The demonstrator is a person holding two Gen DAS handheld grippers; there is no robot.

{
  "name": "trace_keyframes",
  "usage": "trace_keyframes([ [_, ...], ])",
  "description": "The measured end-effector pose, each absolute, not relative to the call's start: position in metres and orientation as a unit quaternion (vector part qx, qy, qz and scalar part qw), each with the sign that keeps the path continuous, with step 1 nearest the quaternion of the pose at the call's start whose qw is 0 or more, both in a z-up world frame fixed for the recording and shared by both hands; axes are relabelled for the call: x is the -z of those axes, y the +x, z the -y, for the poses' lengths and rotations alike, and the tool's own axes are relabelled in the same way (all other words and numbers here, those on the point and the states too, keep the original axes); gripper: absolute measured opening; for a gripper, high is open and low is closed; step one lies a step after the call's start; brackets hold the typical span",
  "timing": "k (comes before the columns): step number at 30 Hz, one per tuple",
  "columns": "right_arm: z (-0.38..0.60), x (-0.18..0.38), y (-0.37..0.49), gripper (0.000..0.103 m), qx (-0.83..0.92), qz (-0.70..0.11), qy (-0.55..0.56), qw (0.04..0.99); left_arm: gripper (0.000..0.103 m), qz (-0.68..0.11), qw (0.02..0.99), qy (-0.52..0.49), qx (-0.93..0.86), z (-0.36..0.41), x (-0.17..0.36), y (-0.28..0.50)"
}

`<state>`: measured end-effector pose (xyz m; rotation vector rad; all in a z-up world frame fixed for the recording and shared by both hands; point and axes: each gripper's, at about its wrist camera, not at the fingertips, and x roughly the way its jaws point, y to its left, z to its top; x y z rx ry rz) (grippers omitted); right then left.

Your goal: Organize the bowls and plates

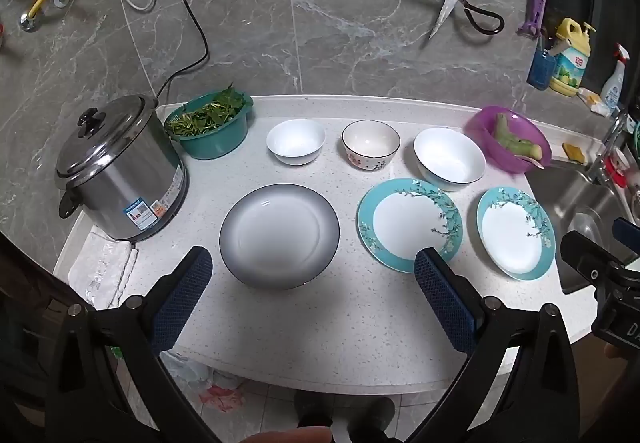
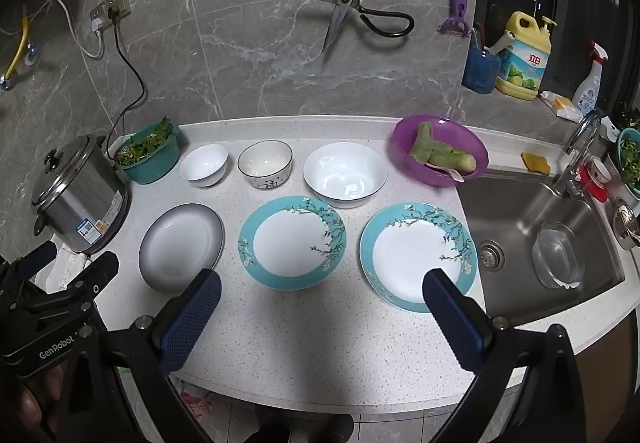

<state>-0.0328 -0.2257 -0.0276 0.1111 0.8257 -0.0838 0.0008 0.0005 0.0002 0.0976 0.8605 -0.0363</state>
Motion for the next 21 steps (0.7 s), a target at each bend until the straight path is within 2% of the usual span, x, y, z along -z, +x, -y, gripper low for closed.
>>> trace_keyframes([
  [21, 0.2244, 0.0295, -0.0328, 0.103, 0.042, -0.400, 0.051, 0.914, 0.103, -0.415, 0.909, 0.044, 0.020, -0.0042, 0.0035, -0.0012],
])
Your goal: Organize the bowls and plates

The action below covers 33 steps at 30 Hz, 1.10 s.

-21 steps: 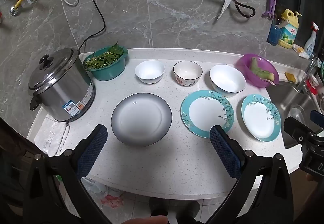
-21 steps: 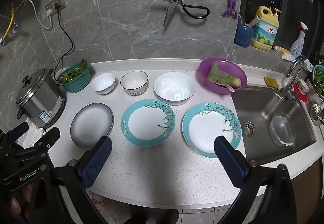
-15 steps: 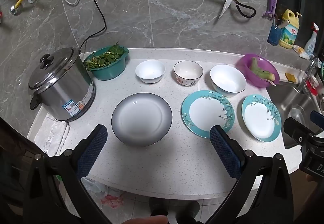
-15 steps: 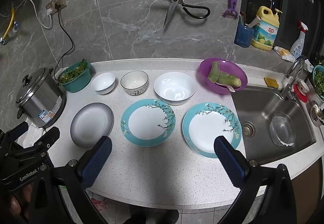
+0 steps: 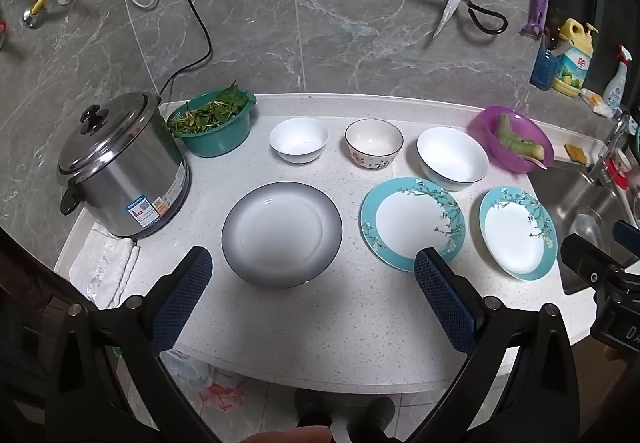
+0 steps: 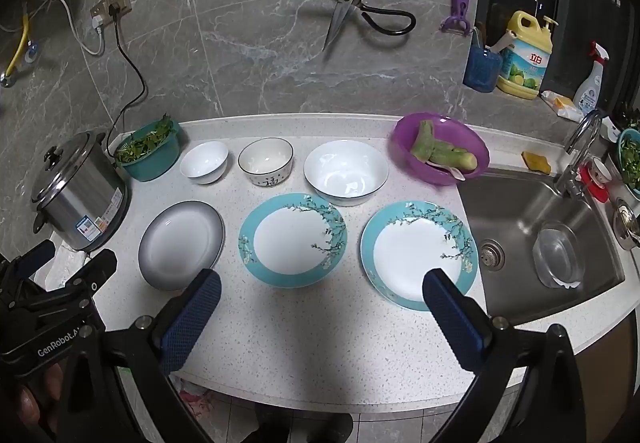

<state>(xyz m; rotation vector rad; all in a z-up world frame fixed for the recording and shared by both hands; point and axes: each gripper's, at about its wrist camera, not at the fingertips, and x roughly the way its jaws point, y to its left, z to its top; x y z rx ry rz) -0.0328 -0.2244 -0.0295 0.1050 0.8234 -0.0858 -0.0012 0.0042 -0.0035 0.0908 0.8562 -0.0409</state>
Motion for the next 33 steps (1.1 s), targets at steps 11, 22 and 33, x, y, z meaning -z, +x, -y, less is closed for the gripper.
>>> trace_keyframes([
  [11, 0.2245, 0.0299, -0.0324, 0.103, 0.042, -0.400, 0.051, 0.914, 0.103, -0.415, 0.909, 0.045, 0.019, -0.0036, 0.0066, -0.0025],
  [22, 0.2251, 0.0304, -0.0314, 0.103, 0.042, -0.401, 0.051, 0.914, 0.103, -0.416, 0.908, 0.045, 0.018, -0.0027, 0.0071, -0.0021],
  [33, 0.2271, 0.0316, -0.0298, 0.103, 0.043, -0.401, 0.051, 0.913, 0.103, -0.416, 0.908, 0.046, 0.018, -0.0020, 0.0080, -0.0022],
])
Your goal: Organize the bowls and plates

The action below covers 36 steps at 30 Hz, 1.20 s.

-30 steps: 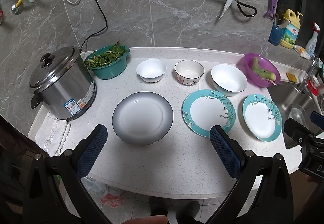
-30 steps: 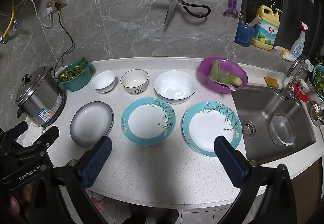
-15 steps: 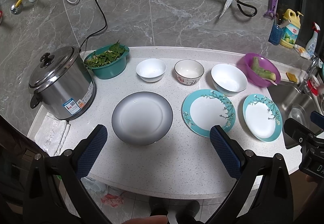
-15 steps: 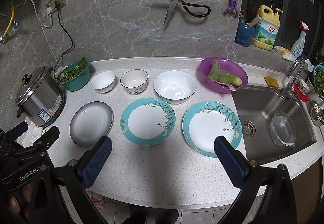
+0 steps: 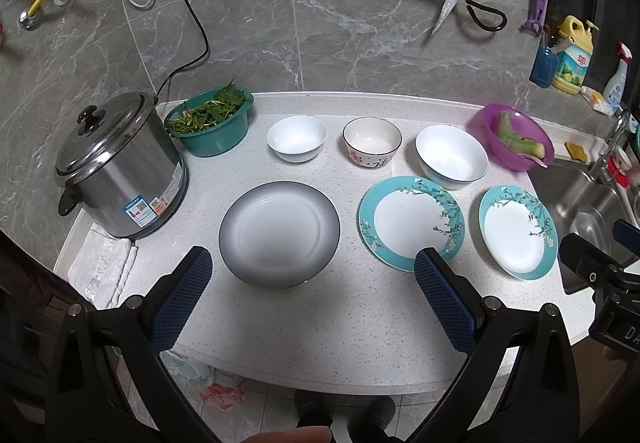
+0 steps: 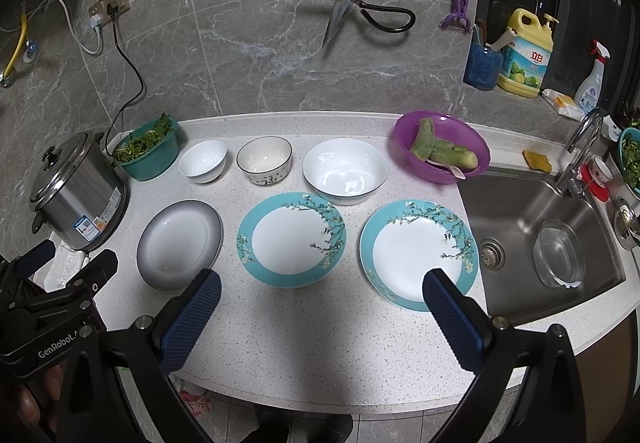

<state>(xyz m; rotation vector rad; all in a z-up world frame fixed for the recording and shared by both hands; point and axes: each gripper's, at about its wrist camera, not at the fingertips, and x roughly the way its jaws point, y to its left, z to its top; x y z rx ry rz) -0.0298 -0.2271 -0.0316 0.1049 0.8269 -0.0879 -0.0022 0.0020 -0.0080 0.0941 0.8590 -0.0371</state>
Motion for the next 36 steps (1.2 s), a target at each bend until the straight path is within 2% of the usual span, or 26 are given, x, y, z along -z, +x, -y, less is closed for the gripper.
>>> trace_keyframes([
  [36, 0.2320, 0.0321, -0.0217, 0.103, 0.042, -0.403, 0.051, 0.913, 0.103, -0.419, 0.907, 0.047, 0.015, 0.0027, 0.0158, 0.0007],
])
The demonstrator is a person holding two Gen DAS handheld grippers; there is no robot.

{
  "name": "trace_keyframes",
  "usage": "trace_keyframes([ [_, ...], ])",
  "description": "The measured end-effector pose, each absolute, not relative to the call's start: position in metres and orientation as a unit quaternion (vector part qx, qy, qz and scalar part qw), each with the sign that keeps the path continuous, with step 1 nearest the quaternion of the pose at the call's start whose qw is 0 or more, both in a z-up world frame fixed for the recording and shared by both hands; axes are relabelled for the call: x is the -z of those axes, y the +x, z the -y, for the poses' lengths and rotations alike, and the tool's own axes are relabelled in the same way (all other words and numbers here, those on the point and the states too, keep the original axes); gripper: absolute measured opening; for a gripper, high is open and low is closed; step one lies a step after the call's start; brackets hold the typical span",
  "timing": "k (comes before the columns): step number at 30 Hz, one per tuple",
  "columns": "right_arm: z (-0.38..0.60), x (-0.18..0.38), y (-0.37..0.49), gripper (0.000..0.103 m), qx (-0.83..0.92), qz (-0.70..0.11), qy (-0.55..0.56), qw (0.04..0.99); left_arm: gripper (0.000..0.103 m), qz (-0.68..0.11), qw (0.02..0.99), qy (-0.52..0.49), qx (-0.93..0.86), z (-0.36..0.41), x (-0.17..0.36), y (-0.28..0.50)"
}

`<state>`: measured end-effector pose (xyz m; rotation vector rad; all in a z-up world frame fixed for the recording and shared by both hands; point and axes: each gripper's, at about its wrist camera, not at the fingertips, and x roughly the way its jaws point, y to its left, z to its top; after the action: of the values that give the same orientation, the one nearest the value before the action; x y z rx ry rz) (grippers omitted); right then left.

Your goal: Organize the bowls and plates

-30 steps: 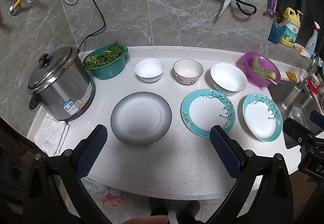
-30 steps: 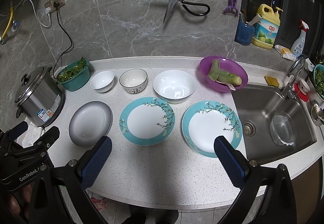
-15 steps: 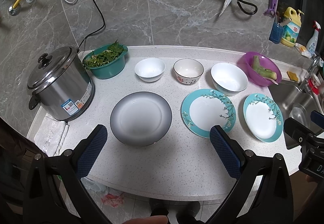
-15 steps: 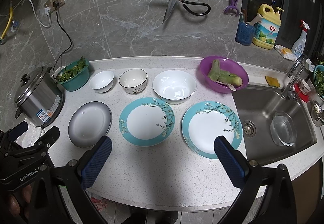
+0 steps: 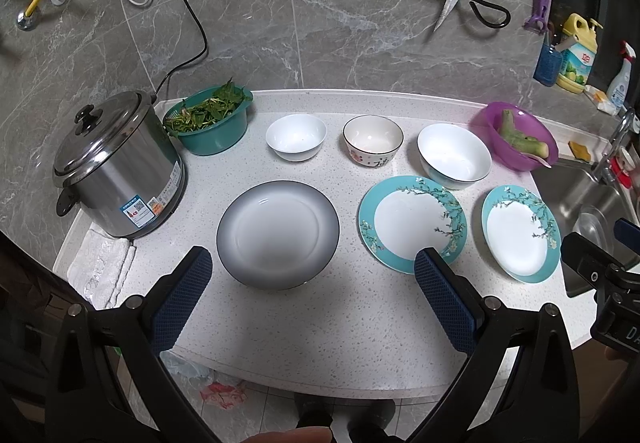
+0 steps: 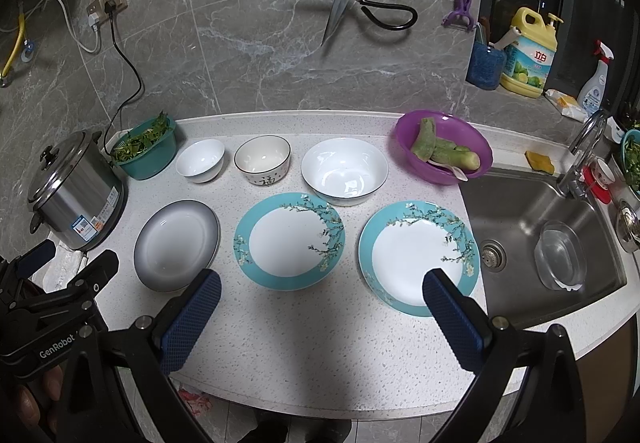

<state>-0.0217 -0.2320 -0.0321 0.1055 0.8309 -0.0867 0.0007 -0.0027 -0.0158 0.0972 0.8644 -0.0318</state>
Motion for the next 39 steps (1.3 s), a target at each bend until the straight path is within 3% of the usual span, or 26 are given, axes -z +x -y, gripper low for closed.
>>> trace_keyframes([
  [9, 0.234, 0.026, -0.025, 0.103, 0.041, -0.404, 0.052, 0.912, 0.103, -0.422, 0.905, 0.047, 0.014, 0.003, 0.024, 0.007],
  [17, 0.233, 0.058, -0.006, 0.103, 0.006, -0.418, 0.074, 0.905, 0.103, -0.447, 0.894, 0.035, 0.003, -0.017, 0.055, 0.015],
  [24, 0.213, 0.131, 0.029, 0.103, -0.119, -0.486, 0.194, 0.844, 0.103, -0.502, 0.863, 0.018, -0.041, -0.101, 0.130, 0.043],
  [33, 0.155, 0.199, 0.092, 0.103, -0.181, -0.496, 0.315, 0.789, 0.101, -0.538, 0.840, -0.024, 0.058, -0.206, 0.207, 0.145],
  [34, 0.149, 0.205, 0.098, 0.103, -0.178, -0.496, 0.320, 0.787, 0.096, -0.548, 0.833, -0.024, 0.069, -0.213, 0.215, 0.157],
  [39, 0.130, 0.242, 0.119, 0.091, -0.161, -0.512, 0.370, 0.759, 0.088, -0.564, 0.814, -0.014, 0.135, -0.233, 0.239, 0.198],
])
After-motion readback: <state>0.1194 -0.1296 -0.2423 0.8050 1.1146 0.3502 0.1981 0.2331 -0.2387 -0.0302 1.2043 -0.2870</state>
